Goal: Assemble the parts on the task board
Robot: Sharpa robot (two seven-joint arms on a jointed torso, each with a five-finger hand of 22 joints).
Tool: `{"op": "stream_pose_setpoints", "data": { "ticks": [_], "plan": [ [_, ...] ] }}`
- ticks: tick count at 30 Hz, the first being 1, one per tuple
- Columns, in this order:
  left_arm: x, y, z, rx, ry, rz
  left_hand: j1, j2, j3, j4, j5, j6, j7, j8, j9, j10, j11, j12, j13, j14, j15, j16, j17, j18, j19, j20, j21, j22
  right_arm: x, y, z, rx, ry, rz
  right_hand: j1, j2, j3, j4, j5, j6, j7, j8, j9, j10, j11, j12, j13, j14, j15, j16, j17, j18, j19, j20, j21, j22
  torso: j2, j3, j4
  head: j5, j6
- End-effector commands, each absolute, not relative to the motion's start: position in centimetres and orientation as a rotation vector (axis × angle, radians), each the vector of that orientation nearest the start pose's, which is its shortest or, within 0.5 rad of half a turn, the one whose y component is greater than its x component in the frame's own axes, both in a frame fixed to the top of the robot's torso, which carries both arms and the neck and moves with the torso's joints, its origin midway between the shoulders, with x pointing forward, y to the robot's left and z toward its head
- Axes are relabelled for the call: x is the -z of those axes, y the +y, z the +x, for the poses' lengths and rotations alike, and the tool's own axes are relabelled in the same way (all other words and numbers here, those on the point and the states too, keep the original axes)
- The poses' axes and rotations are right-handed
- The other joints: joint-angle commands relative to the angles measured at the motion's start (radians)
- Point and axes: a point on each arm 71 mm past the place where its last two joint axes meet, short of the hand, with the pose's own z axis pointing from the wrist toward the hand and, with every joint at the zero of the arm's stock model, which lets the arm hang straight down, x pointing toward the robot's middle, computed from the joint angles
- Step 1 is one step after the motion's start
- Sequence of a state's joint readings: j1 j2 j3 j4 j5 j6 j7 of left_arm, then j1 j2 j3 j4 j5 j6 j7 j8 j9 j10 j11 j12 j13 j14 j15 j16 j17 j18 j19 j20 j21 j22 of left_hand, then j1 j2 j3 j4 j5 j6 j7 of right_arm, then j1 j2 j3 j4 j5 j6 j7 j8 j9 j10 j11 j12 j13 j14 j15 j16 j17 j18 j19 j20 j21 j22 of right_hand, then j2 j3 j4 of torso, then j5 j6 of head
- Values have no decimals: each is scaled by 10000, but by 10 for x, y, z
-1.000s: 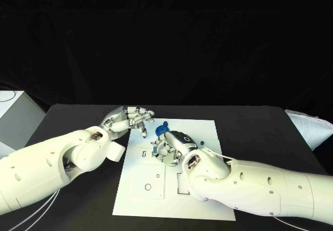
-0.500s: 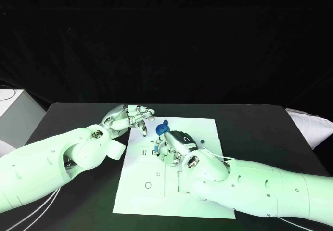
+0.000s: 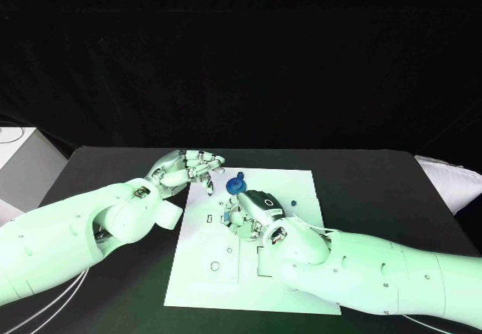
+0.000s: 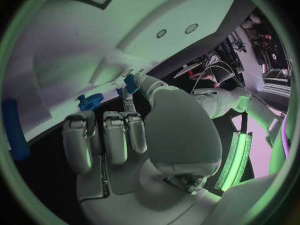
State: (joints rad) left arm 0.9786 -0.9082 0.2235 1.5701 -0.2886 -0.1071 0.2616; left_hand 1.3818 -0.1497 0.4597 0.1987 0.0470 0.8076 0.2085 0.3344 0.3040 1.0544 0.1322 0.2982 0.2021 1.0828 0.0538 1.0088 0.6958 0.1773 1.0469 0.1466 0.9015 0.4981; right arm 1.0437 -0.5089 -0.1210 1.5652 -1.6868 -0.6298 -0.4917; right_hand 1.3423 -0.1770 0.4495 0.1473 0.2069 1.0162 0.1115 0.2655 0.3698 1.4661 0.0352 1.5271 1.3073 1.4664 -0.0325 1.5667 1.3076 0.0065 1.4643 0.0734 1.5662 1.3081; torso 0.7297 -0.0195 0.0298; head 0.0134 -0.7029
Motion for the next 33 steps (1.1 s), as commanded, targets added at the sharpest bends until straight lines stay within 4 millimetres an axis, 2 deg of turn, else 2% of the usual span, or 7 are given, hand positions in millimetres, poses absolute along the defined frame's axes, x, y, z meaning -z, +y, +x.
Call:
{"op": "stream_pose_setpoints", "data": {
  "ticks": [1,33],
  "plan": [
    [185,217,469,16542,15885,-9277,-37,38,68,-14,35,-62,24,62,13,-38,-2,58,12,-69,23,47,-11,67,-60,0,58,9,249,-42,412,-7168,15704,-868,-84,-17,38,-6,58,45,-25,46,415,652,-46,-7,2245,1044,-59,41,2632,-59,1053,-76,22,2607,4,3,-3,22,-10],
    [185,217,469,16554,15904,-9275,-67,42,85,-12,34,-71,23,82,29,-59,-2,101,32,-71,26,62,-20,69,-86,6,93,23,255,-44,415,-6956,15737,-1047,-276,-295,24,-27,-26,-172,51,22,380,559,13,-113,2156,1044,-22,41,2632,-47,1034,-56,-21,2570,-1,5,-8,29,-84]
  ]
}}
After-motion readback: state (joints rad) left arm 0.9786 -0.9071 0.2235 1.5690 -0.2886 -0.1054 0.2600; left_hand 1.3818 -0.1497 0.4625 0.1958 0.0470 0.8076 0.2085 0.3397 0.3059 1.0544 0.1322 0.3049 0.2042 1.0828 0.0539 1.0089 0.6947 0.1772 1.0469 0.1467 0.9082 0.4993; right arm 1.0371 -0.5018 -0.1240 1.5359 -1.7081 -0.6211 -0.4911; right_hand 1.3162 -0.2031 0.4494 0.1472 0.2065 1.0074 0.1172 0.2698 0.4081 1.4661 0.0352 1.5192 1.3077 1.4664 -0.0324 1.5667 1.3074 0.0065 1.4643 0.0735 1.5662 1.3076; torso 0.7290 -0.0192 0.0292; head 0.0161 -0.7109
